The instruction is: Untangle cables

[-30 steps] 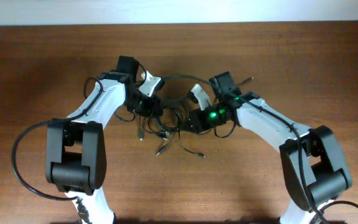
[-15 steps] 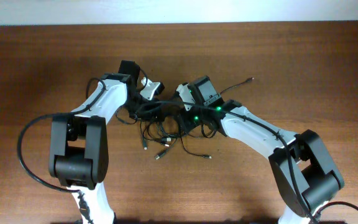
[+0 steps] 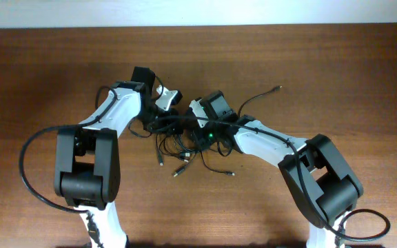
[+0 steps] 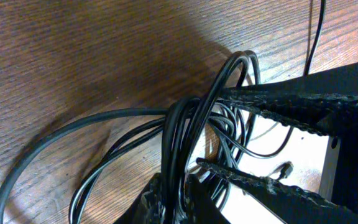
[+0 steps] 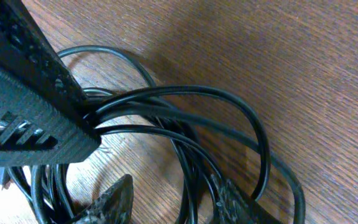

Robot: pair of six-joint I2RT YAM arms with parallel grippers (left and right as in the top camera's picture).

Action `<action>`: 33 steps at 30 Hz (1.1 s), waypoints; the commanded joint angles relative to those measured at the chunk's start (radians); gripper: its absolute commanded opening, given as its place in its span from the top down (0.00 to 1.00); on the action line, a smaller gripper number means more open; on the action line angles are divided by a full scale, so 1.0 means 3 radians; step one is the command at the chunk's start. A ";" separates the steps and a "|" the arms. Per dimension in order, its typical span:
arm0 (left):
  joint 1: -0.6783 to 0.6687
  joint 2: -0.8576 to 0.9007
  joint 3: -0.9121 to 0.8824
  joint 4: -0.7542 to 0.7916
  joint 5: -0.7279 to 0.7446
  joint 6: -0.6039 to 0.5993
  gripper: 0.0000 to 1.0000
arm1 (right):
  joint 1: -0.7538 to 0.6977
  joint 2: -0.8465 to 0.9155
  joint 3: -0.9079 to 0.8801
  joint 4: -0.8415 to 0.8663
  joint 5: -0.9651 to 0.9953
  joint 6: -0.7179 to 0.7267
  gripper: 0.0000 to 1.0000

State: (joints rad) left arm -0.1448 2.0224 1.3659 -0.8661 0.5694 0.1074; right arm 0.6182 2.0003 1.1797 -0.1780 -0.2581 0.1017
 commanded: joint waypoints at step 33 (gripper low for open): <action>-0.0010 0.0034 -0.0017 0.0090 0.0024 -0.0022 0.91 | 0.0009 -0.2534 0.0088 -0.0563 -0.0668 0.0033 0.96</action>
State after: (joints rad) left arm -0.1467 2.0235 1.3651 -0.8410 0.5758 0.1043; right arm 0.6155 1.2339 1.1965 -0.2993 -0.5674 0.1085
